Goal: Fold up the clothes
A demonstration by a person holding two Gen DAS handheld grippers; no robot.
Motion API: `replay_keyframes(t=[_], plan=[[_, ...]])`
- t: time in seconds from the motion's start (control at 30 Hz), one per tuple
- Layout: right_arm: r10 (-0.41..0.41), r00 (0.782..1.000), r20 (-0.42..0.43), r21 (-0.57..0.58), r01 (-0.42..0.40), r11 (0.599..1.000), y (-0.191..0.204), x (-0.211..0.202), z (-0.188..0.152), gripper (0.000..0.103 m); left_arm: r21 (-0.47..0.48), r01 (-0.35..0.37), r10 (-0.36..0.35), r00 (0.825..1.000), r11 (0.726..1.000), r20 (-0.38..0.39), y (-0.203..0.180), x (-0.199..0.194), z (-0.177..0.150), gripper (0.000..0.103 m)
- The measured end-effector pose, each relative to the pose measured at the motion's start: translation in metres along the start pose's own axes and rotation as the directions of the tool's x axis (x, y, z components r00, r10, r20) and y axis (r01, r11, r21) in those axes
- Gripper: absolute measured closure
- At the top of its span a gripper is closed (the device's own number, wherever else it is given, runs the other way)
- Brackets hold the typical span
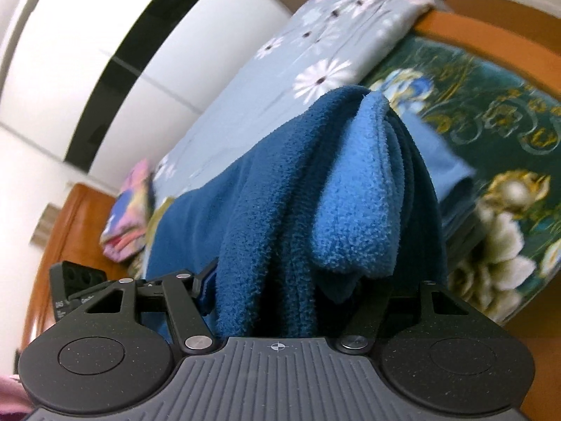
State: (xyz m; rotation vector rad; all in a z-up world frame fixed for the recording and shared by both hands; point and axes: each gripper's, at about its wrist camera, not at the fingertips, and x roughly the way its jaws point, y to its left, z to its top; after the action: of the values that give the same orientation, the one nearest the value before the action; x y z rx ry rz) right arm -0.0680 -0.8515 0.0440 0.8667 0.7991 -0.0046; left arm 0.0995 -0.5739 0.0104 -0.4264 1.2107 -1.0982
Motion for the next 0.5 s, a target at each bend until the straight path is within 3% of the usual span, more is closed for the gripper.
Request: replay_keyframes(t=[0.23,0.37,0.5], plan=[[-0.025,0.998,-0.049,0.001,0.025,1.0,-0.017,0.014,0.037,0.04,-0.011,-0.008,0.007,1.0,1.0,-0.027,0.004,0.016,0.017,0.046],[-0.014,0.99,-0.144,-0.02,0.011,1.0,-0.032,0.044,0.061,0.04,-0.051,-0.067,0.066,0.998,0.996,-0.012,0.011,0.023,0.02,0.046],[0.007,0.965,-0.262,-0.072,-0.027,0.997,-0.048,0.07,0.093,0.039,-0.116,-0.115,0.118,0.993,0.987,0.018,0.016,0.034,0.017,0.046]])
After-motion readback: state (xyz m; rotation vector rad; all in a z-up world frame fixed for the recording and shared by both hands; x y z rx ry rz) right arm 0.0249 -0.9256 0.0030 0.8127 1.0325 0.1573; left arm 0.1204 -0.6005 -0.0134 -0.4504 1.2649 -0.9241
